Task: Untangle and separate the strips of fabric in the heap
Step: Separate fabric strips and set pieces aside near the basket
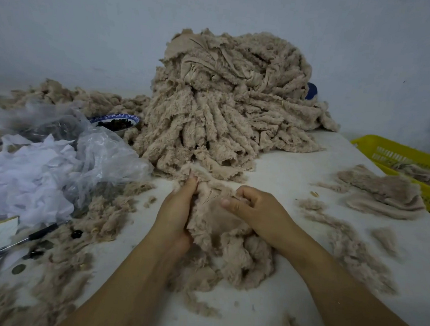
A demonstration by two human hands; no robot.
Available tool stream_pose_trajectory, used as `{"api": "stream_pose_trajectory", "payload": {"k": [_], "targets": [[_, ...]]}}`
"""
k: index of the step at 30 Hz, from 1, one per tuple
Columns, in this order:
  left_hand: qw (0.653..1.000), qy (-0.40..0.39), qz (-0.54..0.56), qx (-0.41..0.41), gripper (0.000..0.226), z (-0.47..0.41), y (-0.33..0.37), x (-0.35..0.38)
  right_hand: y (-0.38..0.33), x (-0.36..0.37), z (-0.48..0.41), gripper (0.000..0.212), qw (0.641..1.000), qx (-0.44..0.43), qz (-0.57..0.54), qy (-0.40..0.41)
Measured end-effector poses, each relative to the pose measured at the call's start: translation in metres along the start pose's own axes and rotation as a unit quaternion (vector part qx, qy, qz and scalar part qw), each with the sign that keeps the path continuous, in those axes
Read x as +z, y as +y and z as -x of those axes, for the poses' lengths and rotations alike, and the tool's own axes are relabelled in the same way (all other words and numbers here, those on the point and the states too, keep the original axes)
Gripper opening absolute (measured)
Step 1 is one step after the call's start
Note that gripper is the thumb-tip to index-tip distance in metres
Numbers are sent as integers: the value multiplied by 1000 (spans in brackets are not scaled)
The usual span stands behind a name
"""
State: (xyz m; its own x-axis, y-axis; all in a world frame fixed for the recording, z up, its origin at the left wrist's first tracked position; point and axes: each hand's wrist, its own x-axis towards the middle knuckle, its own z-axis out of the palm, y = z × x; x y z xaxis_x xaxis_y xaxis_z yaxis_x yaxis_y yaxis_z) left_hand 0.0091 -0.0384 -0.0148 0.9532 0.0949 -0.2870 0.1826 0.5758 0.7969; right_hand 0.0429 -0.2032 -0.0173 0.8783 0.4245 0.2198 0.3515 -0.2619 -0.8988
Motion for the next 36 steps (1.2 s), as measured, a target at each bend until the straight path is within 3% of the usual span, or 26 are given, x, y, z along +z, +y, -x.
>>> {"api": "stream_pose_trajectory", "payload": {"k": [2,4,5,7,10,13,15,19,23,27,29,32,36], "targets": [[1000,-16,-5,-15,47,0,0,0,4,-1,3,38,1000,16,22,-12],[999,-38,15,-15,45,1,0,3,10,-2,2,48,998,56,-13,2],[998,-54,26,-9,43,2,-1,4,11,-3,1,43,997,68,-38,17],[995,-97,30,8,44,6,-3,7,11,-4,-3,4,996,67,-48,39],[985,-171,11,23,43,12,-8,13,12,5,-10,25,993,46,46,103],[973,-228,25,41,38,15,-7,11,12,6,-13,24,981,51,85,169],[961,-268,52,52,31,16,-3,8,19,-10,-15,19,963,107,85,233],[983,-145,80,79,28,4,3,3,34,-40,-15,16,924,146,66,348],[969,-113,208,63,41,-5,11,-4,36,-38,-15,22,906,134,11,401],[943,-113,306,64,25,-9,16,-14,34,-39,-16,32,900,108,-14,422],[948,-112,290,63,19,-11,14,-16,34,-38,-17,31,895,107,-37,431],[970,-73,223,67,27,-13,12,-18,31,-38,-18,31,901,101,-55,419],[993,-82,35,73,38,-11,-2,-2,12,-20,-9,29,954,43,-32,296]]}}
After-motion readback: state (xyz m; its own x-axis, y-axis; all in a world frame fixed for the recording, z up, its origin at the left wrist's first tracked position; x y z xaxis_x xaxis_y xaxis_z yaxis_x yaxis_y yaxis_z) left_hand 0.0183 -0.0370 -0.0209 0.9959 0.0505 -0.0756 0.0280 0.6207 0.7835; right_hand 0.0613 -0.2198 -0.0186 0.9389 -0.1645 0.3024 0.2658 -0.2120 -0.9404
